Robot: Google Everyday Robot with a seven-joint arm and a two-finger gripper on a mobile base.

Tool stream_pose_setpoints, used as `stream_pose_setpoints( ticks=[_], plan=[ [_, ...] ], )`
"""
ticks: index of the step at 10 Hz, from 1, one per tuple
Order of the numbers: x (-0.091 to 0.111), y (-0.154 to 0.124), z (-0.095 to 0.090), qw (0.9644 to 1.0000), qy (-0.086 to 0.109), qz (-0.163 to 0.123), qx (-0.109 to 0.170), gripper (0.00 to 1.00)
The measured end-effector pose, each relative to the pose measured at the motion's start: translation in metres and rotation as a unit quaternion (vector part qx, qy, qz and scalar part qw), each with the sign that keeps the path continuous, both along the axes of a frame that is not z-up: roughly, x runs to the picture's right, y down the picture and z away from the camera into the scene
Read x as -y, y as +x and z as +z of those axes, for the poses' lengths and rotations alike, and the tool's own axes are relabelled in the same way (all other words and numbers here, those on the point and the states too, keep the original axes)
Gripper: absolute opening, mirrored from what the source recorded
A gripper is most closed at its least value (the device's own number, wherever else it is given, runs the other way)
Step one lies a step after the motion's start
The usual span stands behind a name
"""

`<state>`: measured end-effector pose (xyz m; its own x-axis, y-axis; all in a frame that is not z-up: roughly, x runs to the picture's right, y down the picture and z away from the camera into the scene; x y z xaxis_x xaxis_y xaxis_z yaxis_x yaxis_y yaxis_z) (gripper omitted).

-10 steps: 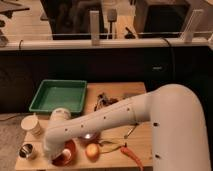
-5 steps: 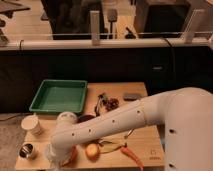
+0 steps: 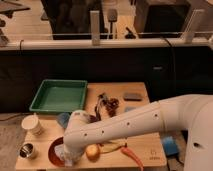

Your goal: Wipe red bowl with towel

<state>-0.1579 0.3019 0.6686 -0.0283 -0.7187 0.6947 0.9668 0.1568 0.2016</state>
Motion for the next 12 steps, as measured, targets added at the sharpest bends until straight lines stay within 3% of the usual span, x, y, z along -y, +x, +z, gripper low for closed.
stream_pose_setpoints(
  ticks=[2,5,8,12],
  plan=[
    [0.017,0.001,0.008,0.9998,0.016,0.006,-0.01,0.0],
    [0.036,-0.018,0.023,0.9996,0.029,0.0,-0.008,0.0],
    [0.035,-0.041,0.035,0.9996,0.026,-0.003,0.013,0.0],
    [0.029,-0.077,0.044,0.9977,0.019,-0.013,0.063,0.0]
  ],
)
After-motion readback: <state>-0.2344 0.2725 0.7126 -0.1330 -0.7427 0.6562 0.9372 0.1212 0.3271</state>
